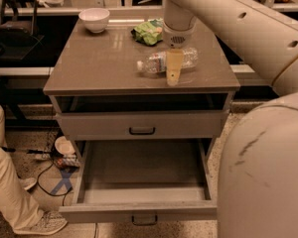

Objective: Place water bottle into middle drawer

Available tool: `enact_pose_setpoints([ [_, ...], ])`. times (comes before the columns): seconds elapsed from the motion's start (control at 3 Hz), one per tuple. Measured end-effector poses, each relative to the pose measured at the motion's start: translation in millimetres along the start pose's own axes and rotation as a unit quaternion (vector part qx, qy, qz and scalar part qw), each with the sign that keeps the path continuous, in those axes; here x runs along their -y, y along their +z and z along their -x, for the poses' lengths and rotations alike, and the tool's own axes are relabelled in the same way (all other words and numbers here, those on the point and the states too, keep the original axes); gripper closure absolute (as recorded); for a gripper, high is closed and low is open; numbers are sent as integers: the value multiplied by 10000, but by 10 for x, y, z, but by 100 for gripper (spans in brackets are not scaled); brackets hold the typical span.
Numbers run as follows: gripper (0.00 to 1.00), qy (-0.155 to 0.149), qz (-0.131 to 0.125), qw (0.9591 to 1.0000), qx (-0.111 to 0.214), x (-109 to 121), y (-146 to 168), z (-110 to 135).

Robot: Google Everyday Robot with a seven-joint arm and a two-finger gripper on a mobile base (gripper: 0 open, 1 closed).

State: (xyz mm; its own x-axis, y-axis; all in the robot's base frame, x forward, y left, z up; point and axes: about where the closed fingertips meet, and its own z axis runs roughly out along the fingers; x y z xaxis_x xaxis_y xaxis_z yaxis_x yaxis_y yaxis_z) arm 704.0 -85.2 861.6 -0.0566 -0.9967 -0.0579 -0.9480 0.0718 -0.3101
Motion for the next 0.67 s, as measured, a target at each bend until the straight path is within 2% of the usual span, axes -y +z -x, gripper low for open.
enact_pose_setpoints([
  [0.33, 16, -24, 160, 9999, -53, 32, 121, 24],
  [0.67, 39, -20, 288, 9995, -91, 52, 206, 29],
])
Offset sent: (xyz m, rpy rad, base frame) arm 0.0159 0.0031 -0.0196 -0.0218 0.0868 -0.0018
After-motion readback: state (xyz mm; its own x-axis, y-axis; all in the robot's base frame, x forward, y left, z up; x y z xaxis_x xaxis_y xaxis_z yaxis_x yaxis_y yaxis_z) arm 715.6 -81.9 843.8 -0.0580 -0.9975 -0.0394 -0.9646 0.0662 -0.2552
